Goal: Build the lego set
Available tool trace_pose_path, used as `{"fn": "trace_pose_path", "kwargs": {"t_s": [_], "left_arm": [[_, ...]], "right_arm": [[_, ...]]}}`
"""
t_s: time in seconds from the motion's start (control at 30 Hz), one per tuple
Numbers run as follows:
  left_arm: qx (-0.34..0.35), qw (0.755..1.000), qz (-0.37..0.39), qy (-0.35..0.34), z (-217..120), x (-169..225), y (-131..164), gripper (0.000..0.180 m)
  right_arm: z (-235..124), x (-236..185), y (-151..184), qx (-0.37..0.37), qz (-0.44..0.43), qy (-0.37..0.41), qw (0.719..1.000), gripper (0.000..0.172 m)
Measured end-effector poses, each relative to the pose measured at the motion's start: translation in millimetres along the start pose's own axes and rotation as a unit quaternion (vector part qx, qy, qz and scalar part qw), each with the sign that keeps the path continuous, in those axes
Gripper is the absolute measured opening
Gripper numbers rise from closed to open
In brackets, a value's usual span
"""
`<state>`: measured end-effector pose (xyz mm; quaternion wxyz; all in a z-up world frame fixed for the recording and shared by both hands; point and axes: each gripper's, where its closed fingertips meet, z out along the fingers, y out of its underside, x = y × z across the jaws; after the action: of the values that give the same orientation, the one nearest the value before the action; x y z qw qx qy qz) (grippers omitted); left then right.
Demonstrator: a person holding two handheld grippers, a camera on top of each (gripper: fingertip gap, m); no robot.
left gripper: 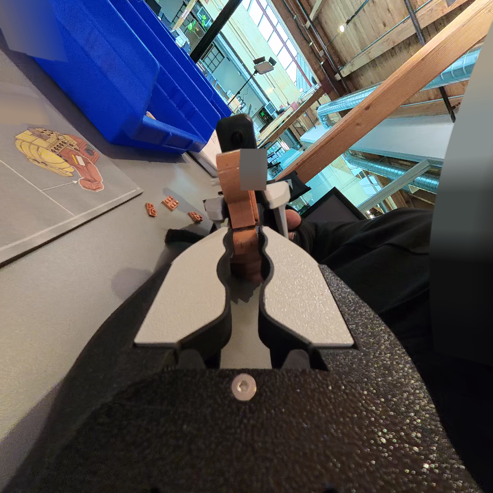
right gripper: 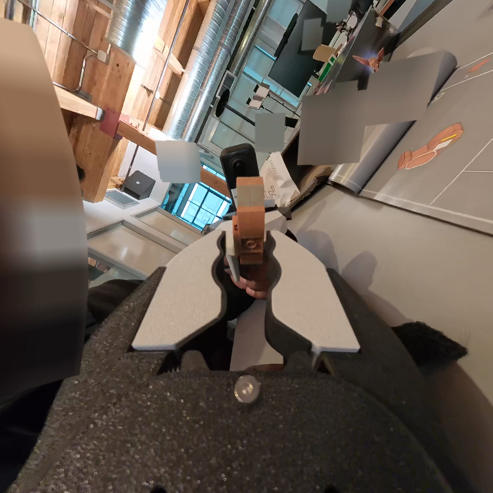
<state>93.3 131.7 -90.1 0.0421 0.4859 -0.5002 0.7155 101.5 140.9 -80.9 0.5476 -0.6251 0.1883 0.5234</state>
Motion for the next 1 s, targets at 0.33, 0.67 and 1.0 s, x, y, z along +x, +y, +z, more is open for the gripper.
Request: {"fn": "trace_pose_path", "kwargs": {"t_s": [0.33,0.67,1.0], "left_arm": [[-0.009,1.000,0.014,-0.003,-3,-1,1,0.017],[-0.029,1.000,0.007,0.004,-3,0,5,0.016],[-0.035,0.999,0.009,0.008,-4,1,6,0.016]], "right_arm": [[0,3,7,-0.039,-0.058,0.037,0.997,0.025],[0,3,11,-0.061,-0.070,0.044,0.995,0.020],[1,1,13,-0.062,-0.076,0.038,0.994,0.020]]}}
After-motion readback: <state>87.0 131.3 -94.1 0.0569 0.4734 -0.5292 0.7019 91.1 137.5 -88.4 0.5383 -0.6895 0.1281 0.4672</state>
